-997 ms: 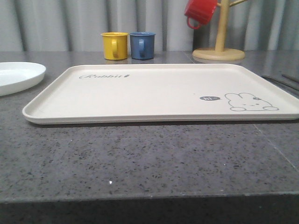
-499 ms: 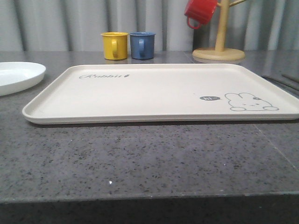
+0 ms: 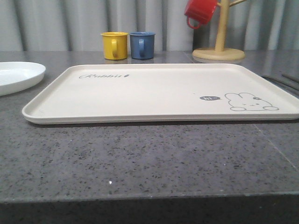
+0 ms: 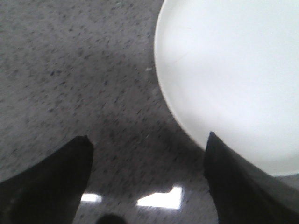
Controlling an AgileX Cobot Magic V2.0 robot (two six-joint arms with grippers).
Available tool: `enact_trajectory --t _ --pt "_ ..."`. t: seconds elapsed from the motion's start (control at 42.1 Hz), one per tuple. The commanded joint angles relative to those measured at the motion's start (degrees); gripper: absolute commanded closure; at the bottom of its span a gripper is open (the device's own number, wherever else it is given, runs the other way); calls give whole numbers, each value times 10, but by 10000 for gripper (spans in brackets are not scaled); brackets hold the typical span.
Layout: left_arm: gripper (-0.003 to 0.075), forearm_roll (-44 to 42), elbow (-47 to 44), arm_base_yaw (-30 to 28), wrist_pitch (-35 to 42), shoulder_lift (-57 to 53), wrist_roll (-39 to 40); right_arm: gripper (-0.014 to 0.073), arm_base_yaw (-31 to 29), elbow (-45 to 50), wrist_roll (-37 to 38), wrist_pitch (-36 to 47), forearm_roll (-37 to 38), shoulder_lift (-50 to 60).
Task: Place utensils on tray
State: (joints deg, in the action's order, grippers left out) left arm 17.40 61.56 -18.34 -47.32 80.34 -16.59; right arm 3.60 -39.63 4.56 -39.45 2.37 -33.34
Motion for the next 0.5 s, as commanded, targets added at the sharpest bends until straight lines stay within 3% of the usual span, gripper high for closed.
enact_trajectory --t 0.0,0.475 --pt "226 121 39 -17 27 25 -65 83 -1 -17 -2 34 9 -6" --pt "228 148 100 -10 46 128 -66 83 -1 -17 -2 34 9 -6"
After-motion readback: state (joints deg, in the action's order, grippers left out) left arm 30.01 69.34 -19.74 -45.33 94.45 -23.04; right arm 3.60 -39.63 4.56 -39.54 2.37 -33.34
